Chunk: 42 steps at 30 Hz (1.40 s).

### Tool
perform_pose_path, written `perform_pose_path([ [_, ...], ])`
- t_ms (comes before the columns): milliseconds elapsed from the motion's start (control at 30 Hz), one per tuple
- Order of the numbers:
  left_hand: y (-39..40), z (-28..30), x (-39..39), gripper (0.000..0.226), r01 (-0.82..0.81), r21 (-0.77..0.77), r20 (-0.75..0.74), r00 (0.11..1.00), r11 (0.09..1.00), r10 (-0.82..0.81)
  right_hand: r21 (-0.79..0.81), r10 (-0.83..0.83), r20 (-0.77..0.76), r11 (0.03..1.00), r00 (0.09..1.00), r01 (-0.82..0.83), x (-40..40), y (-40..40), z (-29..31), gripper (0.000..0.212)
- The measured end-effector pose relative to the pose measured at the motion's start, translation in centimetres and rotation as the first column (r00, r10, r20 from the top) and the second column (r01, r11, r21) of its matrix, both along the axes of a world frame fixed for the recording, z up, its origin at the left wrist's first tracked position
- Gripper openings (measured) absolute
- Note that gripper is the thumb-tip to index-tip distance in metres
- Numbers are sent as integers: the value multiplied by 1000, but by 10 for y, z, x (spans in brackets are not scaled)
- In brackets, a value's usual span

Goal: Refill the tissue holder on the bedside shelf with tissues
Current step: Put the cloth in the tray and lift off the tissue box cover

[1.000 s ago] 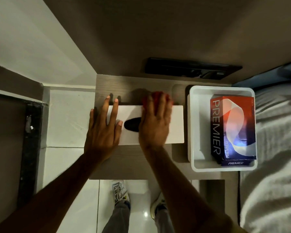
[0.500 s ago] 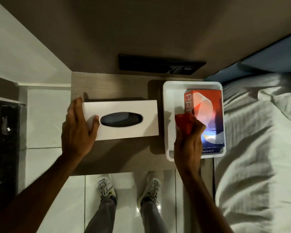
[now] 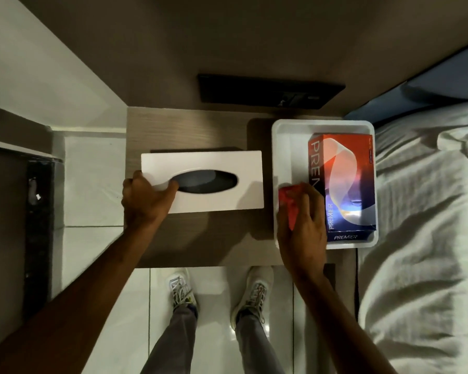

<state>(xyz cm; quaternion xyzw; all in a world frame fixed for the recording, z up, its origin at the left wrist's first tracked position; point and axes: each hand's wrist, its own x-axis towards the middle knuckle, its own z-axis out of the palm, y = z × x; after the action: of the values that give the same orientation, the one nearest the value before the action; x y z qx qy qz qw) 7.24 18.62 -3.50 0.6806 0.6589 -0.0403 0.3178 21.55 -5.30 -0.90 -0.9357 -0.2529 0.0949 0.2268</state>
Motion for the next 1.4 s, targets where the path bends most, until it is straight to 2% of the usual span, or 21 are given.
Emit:
perform_pose_path([
  [67,1,5,2,77,16,10,8,1000,1000,-16,61,50,-33,997,998,-48,-5,21,10,37],
  [133,2,9,2,76,23,25,5,1000,999,-23,57,30,-148,998,989,-22,-10,47,10,54],
  [200,5,12,1,76,29,43,-11,1000,999,-28,0,-67,-321,998,945,70,-10,72,3,70],
  [267,10,14,-1,75,37,40,-17,999,999,-36,-94,-218,-467,976,857,196,-9,92,-6,76],
  [333,13,14,-3,75,44,17,-12,999,999,-43,-175,-314,-514,949,798,261,-9,104,-14,75],
  [667,26,16,-9,83,74,-112,0,997,991,-74,-231,-407,-477,913,779,335,-4,118,-30,85],
  [900,29,23,-6,85,114,-151,18,993,982,-112,-263,-399,-421,913,814,312,2,121,-35,83],
  [1133,37,34,-9,79,91,-239,76,994,967,-75,-171,-372,-460,928,806,331,-6,115,-16,75],
  [1267,29,49,-40,77,84,-207,100,993,975,-64,-149,-200,-378,977,904,154,-24,85,19,79],
  [1400,-15,47,-86,79,81,-307,68,996,948,-63,-218,-210,-519,970,828,109,-55,37,31,88],
])
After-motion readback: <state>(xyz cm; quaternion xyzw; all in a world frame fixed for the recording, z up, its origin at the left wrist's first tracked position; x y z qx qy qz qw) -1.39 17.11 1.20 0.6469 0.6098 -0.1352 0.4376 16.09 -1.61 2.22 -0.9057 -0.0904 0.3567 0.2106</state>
